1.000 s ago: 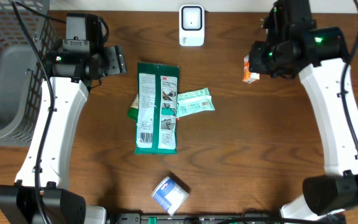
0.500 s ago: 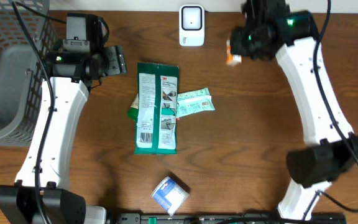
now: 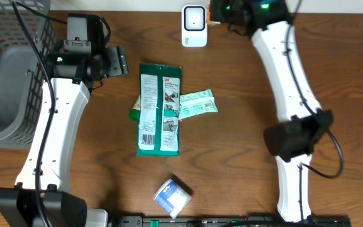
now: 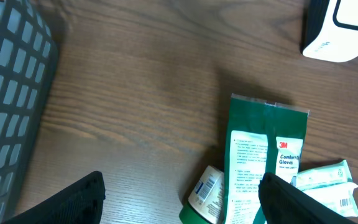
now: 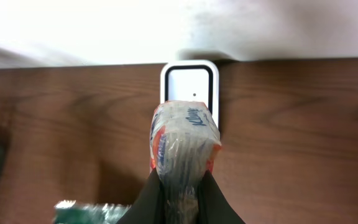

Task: Scan the item barcode
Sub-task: 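Hold the orange tissue pack over the white scanner with the right gripper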

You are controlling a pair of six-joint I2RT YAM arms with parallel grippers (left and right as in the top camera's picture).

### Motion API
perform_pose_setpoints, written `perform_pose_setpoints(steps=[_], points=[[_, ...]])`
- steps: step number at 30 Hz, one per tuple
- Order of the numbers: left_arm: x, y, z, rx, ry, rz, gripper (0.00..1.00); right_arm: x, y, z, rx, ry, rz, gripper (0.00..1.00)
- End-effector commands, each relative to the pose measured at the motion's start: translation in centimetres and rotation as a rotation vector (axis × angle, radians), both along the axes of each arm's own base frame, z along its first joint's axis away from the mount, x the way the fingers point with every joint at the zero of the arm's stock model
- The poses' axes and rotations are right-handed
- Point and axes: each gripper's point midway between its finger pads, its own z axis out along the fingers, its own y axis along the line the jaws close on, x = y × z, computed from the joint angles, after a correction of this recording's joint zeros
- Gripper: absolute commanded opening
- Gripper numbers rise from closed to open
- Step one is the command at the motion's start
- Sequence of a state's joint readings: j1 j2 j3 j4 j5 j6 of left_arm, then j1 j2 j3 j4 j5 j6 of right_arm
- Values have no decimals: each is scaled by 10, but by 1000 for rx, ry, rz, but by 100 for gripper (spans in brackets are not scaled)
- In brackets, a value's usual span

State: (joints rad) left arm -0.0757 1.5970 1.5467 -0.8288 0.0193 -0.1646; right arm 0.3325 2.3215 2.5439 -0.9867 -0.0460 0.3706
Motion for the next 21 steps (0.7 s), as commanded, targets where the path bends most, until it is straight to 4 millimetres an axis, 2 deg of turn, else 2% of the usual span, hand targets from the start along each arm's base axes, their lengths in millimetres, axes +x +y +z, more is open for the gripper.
perform_pose_setpoints(steps=[1, 8, 14, 17, 21], points=[[2, 1, 5, 2, -13, 14, 80, 14, 11, -35, -24, 20, -42, 1], [2, 1, 5, 2, -13, 14, 80, 44, 35, -97, -60, -3, -57, 1], [2, 1, 5, 2, -13, 14, 80, 52, 49, -135, -46, 12, -60, 1], [2, 1, 5, 3, -13, 15, 80, 53, 49, -138, -40, 15, -68, 1], [2, 1, 5, 2, -13, 15, 80, 56, 50, -133, -31, -2, -68, 1]])
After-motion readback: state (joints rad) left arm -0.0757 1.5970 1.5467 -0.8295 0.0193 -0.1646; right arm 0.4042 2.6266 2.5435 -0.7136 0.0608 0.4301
